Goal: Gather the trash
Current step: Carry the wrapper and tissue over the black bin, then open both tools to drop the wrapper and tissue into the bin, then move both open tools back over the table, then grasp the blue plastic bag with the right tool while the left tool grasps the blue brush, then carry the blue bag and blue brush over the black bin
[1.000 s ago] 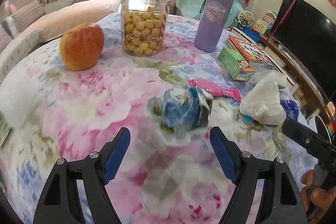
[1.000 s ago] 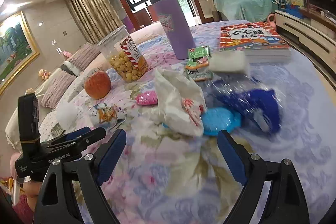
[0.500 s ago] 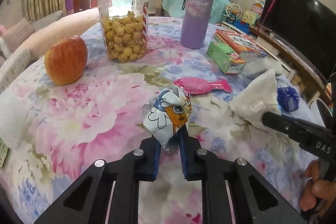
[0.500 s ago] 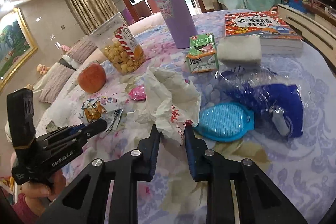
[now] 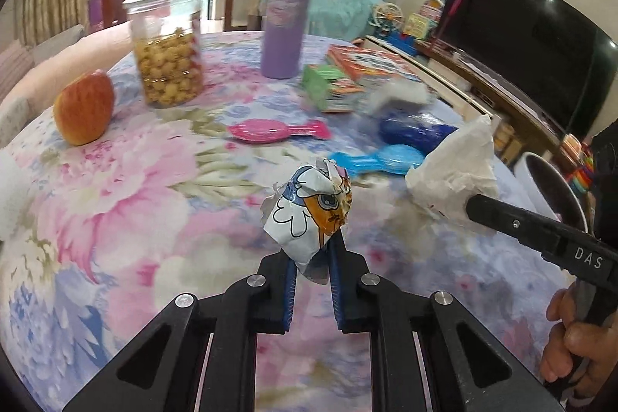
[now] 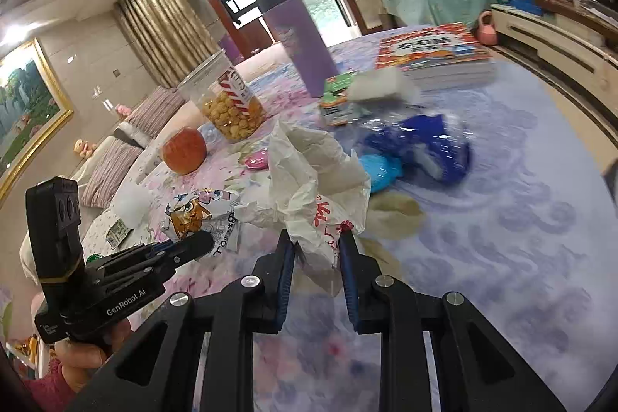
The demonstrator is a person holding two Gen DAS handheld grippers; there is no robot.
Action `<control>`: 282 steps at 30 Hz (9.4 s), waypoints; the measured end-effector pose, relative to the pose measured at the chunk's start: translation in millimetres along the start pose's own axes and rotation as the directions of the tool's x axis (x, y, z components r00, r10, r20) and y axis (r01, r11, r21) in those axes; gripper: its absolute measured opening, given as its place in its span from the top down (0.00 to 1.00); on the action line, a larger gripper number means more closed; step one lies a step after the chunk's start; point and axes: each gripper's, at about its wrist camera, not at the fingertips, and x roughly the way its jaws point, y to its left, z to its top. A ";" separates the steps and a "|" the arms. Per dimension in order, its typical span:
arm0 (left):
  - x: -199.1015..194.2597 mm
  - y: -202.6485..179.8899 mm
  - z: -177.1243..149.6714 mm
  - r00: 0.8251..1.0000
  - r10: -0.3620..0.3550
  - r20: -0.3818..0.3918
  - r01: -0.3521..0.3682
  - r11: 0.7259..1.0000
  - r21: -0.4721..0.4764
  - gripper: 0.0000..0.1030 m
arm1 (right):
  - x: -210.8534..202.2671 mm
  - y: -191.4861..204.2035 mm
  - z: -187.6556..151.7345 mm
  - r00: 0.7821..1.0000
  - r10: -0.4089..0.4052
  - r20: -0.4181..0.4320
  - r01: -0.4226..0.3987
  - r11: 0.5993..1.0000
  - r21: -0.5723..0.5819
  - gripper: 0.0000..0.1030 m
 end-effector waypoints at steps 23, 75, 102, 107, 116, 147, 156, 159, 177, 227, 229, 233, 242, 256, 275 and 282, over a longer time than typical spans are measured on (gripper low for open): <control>-12.3 -110.8 -12.2 0.989 -0.146 -0.034 0.149 0.976 0.161 0.87 | -105.2 -66.2 -39.6 0.987 -0.134 0.093 0.123 0.985 0.122 0.77; 44.5 -267.5 10.3 0.956 -0.267 -0.124 0.294 0.885 0.361 0.86 | -205.9 -172.9 -62.0 0.926 -0.350 0.144 0.298 0.908 0.293 0.77; 97.3 -301.2 41.2 0.946 -0.277 -0.167 0.321 0.864 0.389 0.85 | -192.5 -196.1 -29.7 0.913 -0.403 0.069 0.372 0.889 0.268 0.77; 107.7 -307.0 45.6 0.945 -0.274 -0.180 0.325 0.861 0.393 0.85 | -191.1 -205.3 -22.0 0.911 -0.409 0.055 0.381 0.885 0.269 0.77; 122.8 -317.1 50.7 0.944 -0.259 -0.205 0.322 0.861 0.394 0.78 | -188.7 -213.0 -14.0 0.903 -0.428 0.037 0.405 0.877 0.259 0.73; 38.1 -163.4 -7.5 0.982 -0.170 -0.086 0.182 0.970 0.161 0.36 | -157.7 -131.6 -25.2 0.952 -0.278 0.128 0.249 0.946 0.208 0.17; 8.1 -106.1 -14.2 0.993 -0.102 -0.067 0.108 0.990 0.090 0.35 | -122.1 -82.7 -24.9 0.973 -0.208 0.100 0.195 0.973 0.123 0.15; 1.0 -88.2 -14.3 0.995 -0.078 -0.061 0.082 0.994 0.071 0.34 | -110.9 -68.3 -22.8 0.979 -0.184 0.087 0.175 0.979 0.100 0.13; 40.2 -37.5 13.5 0.992 -0.045 -0.116 0.062 0.987 0.149 0.29 | -34.3 -46.4 0.8 0.995 -0.103 0.018 0.102 0.995 0.022 0.12; 65.1 -64.4 22.1 0.959 -0.219 -0.179 0.245 0.960 0.138 0.41 | -57.5 -83.3 -3.7 0.999 0.032 0.037 -0.038 0.982 0.184 0.52; 65.3 -70.7 22.7 0.964 -0.205 -0.169 0.226 0.968 0.113 0.36 | -71.9 -89.0 -7.7 0.998 0.004 0.061 -0.016 0.981 0.194 0.52; 82.2 -82.2 24.7 0.973 -0.130 -0.192 0.138 0.990 0.026 0.35 | -89.2 -97.9 -14.4 0.996 -0.025 0.088 0.005 0.976 0.220 0.52; 88.0 -116.3 16.2 0.989 0.006 -0.145 0.007 0.996 0.090 0.59 | -107.7 -106.1 -30.8 0.991 -0.064 0.117 0.031 0.964 0.262 0.52; 32.8 -101.6 -25.4 0.948 -0.186 -0.260 0.251 0.937 0.244 0.58 | -103.7 -79.8 -58.6 0.990 -0.125 0.070 0.113 0.981 0.159 0.45; 18.7 -107.5 -41.4 0.988 -0.047 -0.147 0.078 0.975 0.206 0.56 | -74.6 -52.0 -61.3 0.988 -0.129 -0.085 0.119 0.985 -0.121 0.53; 7.4 -115.5 -39.9 0.988 -0.087 -0.127 0.114 0.968 0.223 0.57 | -90.9 -58.5 -70.7 0.995 -0.097 -0.033 0.097 0.995 -0.007 0.58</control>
